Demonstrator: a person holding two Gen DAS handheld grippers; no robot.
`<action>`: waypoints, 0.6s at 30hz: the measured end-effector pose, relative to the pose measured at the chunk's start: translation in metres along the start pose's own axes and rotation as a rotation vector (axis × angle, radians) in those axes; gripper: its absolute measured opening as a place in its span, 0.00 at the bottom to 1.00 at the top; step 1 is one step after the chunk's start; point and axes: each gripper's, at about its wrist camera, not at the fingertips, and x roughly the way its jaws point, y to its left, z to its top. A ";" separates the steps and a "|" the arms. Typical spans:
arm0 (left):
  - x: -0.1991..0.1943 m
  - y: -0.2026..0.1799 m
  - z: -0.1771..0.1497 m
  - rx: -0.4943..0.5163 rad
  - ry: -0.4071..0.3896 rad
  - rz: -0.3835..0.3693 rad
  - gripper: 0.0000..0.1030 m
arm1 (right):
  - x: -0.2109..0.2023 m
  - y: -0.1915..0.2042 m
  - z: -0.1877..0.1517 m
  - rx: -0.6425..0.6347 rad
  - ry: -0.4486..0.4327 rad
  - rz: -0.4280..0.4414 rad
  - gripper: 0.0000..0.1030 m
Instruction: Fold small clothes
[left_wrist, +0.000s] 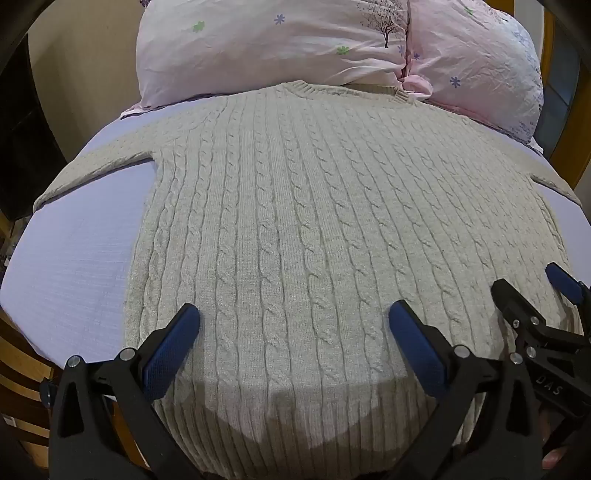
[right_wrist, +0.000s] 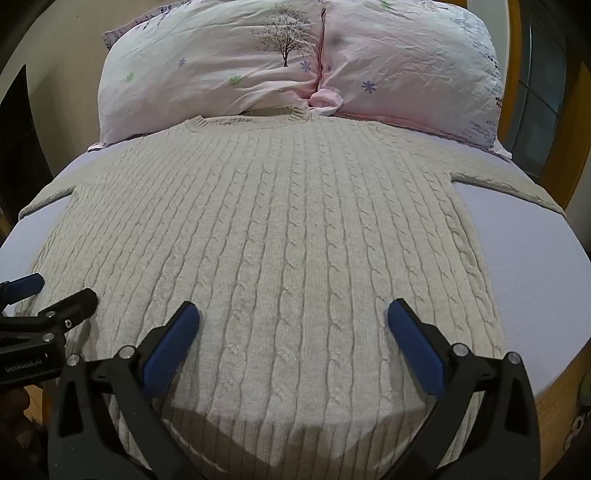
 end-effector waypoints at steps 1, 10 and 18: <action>0.000 0.000 0.000 0.000 0.001 0.000 0.99 | 0.000 0.000 0.000 -0.001 0.001 -0.001 0.98; 0.000 -0.001 0.000 0.002 0.001 0.001 0.99 | -0.001 -0.001 0.000 0.000 -0.001 0.000 0.98; 0.000 0.000 0.000 0.000 -0.001 -0.001 0.99 | -0.001 -0.001 0.000 0.001 -0.003 0.000 0.98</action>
